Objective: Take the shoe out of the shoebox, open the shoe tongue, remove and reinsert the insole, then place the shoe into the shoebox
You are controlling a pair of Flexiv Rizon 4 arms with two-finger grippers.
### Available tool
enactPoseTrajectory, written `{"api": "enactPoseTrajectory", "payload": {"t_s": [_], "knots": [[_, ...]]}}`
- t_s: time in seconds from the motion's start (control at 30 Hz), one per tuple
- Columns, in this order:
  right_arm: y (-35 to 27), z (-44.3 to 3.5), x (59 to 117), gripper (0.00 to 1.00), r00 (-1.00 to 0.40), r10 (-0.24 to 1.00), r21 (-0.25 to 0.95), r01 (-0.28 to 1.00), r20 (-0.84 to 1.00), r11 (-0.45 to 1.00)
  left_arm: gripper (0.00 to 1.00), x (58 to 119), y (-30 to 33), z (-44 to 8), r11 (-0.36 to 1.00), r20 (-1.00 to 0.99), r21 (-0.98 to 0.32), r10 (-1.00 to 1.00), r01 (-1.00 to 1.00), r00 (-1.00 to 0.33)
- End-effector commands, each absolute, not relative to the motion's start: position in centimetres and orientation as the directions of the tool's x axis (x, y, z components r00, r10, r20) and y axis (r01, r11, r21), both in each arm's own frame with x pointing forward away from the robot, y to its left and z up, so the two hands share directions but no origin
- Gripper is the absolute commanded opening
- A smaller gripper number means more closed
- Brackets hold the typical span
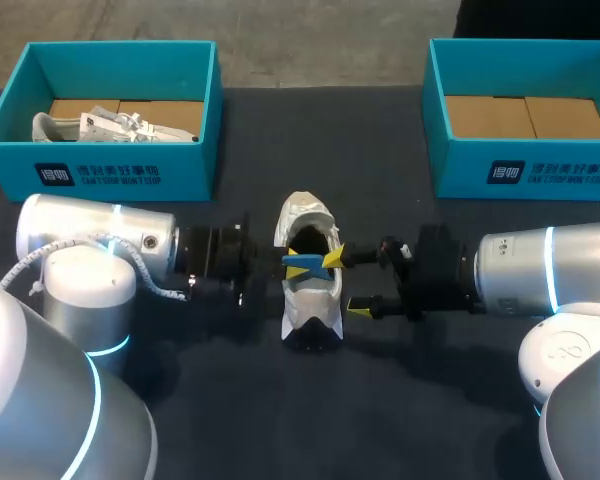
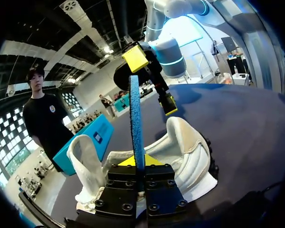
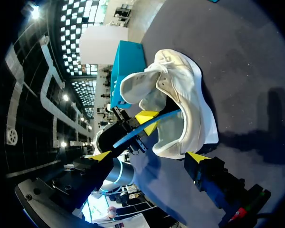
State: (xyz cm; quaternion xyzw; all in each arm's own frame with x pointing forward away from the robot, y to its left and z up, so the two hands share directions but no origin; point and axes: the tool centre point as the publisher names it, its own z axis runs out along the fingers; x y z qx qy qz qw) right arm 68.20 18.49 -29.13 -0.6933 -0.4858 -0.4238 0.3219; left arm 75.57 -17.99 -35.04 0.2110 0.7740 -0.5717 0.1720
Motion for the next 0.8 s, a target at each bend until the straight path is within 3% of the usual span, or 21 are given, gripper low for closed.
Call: {"api": "enactPoseTrajectory", "payload": {"t_s": [0.03,0.07,0.13,0.23,0.57,0.8], "knots": [[18.8,-29.0,68.2,1.00,0.172,0.408,-0.034,0.945,0.897,-0.325,0.00,75.3,-18.5,-34.9,0.253,-0.510,-0.811,0.134,0.527,-0.850],[18.8,-29.0,68.2,1.00,0.172,0.408,-0.034,0.945,0.897,-0.325,0.02,75.2,-18.4,-34.8,0.253,-0.512,-0.811,0.133,0.528,-0.849],[18.8,-29.0,68.2,1.00,0.172,0.408,-0.034,0.945,0.897,-0.325,0.21,74.9,-18.2,-34.6,0.252,-0.514,-0.810,0.131,0.530,-0.848],[18.8,-29.0,68.2,1.00,0.172,0.408,-0.034,0.945,0.897,-0.325,0.34,74.5,-17.9,-34.3,0.253,-0.519,-0.806,0.130,0.535,-0.845],[18.8,-29.0,68.2,1.00,0.172,0.408,-0.034,0.945,0.897,-0.325,0.27,73.4,-17.3,-33.5,0.258,-0.535,-0.791,0.146,0.554,-0.832],[18.8,-29.0,68.2,1.00,0.172,0.408,-0.034,0.945,0.897,-0.325,0.29,72.8,-16.7,-33.7,0.287,-0.523,-0.785,0.168,0.549,-0.836]]}}
